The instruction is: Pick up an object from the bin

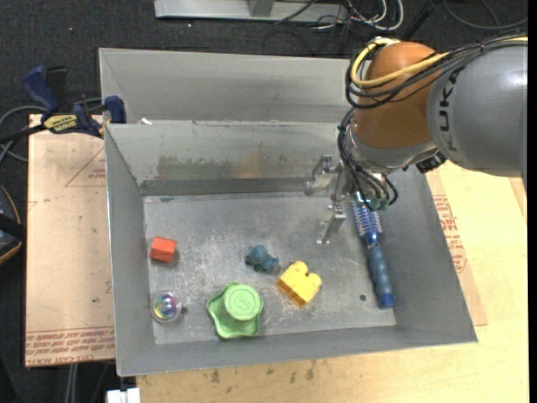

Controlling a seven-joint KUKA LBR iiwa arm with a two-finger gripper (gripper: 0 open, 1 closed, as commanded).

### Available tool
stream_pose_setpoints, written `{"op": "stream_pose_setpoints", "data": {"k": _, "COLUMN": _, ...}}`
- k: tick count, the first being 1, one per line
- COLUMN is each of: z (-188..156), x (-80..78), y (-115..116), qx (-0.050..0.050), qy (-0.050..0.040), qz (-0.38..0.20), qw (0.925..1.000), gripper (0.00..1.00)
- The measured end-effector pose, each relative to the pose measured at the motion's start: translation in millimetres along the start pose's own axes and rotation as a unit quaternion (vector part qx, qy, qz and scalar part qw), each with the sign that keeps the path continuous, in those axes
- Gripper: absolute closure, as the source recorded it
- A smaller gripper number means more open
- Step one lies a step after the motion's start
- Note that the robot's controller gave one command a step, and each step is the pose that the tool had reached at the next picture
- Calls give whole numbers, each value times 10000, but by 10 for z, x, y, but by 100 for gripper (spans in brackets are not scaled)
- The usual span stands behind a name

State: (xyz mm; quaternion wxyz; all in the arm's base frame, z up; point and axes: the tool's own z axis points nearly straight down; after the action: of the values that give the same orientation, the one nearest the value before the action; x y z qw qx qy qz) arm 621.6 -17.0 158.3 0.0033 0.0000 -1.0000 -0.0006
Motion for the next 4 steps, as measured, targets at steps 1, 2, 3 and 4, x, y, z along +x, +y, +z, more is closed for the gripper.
{"op": "stream_pose_setpoints", "data": {"k": 1, "z": 684, "x": 523, "y": 782, "qx": 4, "qy": -67, "qz": -264, "qw": 9996, "gripper": 0}}
{"op": "stream_pose_setpoints", "data": {"k": 2, "z": 590, "x": 581, "y": 813, "qx": -4, "qy": -46, "qz": 597, "qw": 9982, "gripper": 0}}
{"op": "stream_pose_setpoints", "data": {"k": 3, "z": 596, "x": 694, "y": 875, "qx": -4, "qy": -27, "qz": 1606, "qw": 9870, "gripper": 0}}
{"op": "stream_pose_setpoints", "data": {"k": 4, "z": 840, "x": 567, "y": 964, "qx": -4, "qy": -45, "qz": 1792, "qw": 9838, "gripper": 0}}
